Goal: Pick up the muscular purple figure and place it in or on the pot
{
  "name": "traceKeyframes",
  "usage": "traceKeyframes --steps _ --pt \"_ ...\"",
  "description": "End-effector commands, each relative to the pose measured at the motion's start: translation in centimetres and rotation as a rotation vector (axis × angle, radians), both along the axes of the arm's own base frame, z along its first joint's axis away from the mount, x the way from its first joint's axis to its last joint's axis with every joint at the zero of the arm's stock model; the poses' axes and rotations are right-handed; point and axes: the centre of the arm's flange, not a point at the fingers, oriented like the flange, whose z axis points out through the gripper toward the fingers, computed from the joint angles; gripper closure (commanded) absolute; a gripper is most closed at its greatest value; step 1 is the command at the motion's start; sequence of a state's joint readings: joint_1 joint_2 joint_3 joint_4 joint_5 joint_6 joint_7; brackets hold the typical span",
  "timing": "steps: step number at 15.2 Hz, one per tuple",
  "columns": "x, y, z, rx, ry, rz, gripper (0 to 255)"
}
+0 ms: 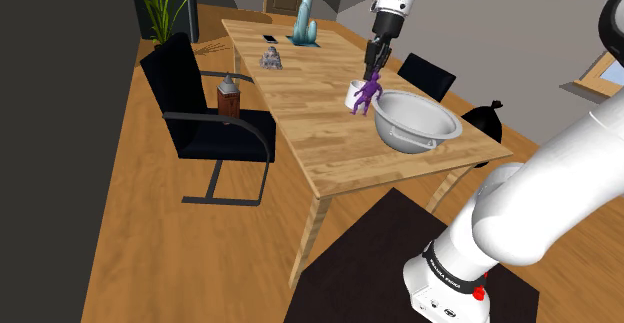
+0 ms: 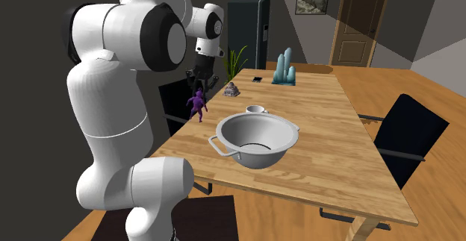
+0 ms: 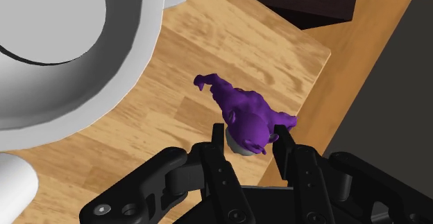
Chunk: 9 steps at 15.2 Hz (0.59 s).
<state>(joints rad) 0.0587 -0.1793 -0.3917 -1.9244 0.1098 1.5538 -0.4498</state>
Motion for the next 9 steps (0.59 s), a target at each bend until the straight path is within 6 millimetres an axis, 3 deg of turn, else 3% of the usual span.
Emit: traceKeyframes --steps 1,9 --pt "0.0 0.1 1.1 0.000 0.000 0.000 255" --pt "0.0 0.1 5.4 0.000 0.000 0.000 255"
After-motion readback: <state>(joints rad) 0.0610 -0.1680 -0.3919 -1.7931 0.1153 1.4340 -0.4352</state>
